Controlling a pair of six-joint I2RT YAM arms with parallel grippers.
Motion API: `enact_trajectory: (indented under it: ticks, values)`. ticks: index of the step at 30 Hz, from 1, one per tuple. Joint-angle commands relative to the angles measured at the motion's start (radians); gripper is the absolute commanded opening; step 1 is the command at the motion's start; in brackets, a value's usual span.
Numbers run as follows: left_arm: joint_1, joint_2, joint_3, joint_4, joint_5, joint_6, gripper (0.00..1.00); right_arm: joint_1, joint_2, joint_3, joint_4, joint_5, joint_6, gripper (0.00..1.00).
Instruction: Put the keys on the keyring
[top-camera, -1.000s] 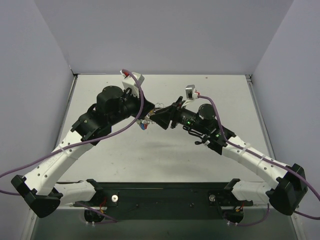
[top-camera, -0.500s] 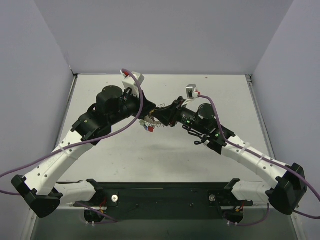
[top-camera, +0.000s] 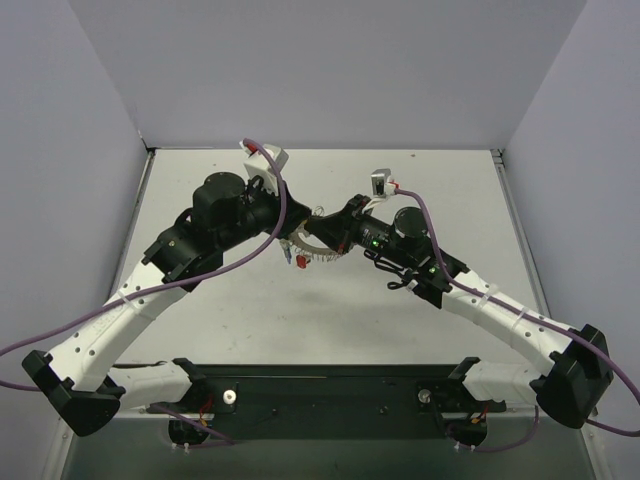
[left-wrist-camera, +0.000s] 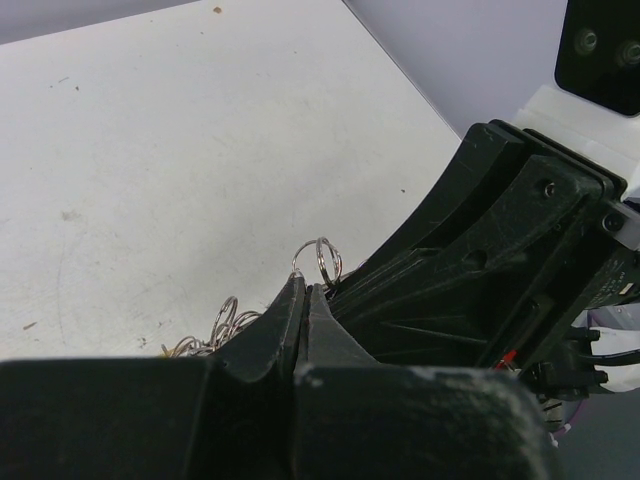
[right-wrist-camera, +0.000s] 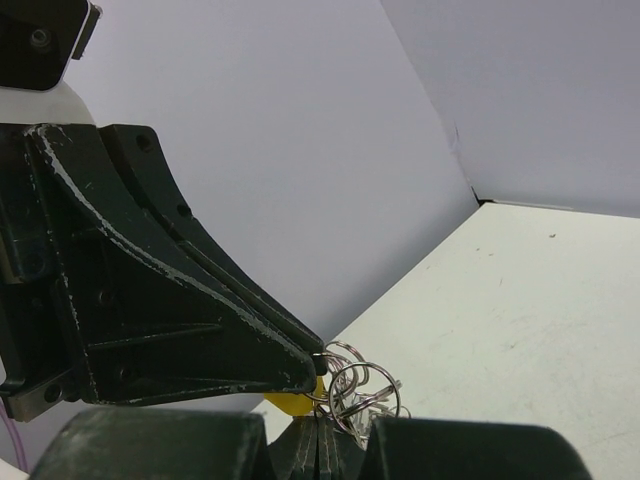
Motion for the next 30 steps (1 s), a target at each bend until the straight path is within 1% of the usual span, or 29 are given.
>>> enact_trajectory:
  ticks: [1, 8, 15, 17, 21, 24, 25, 27, 28, 30]
  values:
    - [-0.006, -0.046, 0.022, 0.072, -0.010, 0.007, 0.00, -0.003, -0.025, 0.031, 0.042, 0.038, -0.029, 0.00]
    - [-0.007, -0.038, 0.051, 0.053, -0.014, 0.018, 0.00, 0.003, -0.035, 0.039, -0.043, 0.071, -0.081, 0.00]
    - [-0.007, -0.031, 0.072, 0.027, 0.012, 0.019, 0.00, 0.006, -0.030, 0.049, -0.087, 0.101, -0.136, 0.00]
    - [-0.007, -0.031, 0.074, 0.019, 0.009, 0.021, 0.00, 0.006, -0.033, 0.048, -0.085, 0.094, -0.138, 0.00]
    - [-0.006, -0.032, 0.075, -0.002, -0.011, 0.033, 0.00, 0.006, -0.057, 0.039, -0.065, 0.023, -0.179, 0.00]
    - [-0.006, -0.034, 0.072, -0.013, -0.033, 0.038, 0.00, 0.006, -0.100, 0.030, -0.057, -0.044, -0.233, 0.17]
    - [-0.006, -0.035, 0.071, -0.011, -0.040, 0.039, 0.00, 0.006, -0.122, 0.025, -0.053, -0.061, -0.237, 0.29]
    - [-0.006, -0.035, 0.063, -0.007, -0.044, 0.039, 0.00, 0.006, -0.142, 0.002, -0.016, -0.089, -0.243, 0.38]
    - [-0.004, -0.034, 0.062, -0.004, -0.039, 0.039, 0.00, 0.006, -0.156, -0.004, 0.013, -0.109, -0.246, 0.45]
    - [-0.006, -0.035, 0.055, 0.007, -0.034, 0.035, 0.00, 0.006, -0.160, -0.016, 0.050, -0.144, -0.237, 0.50]
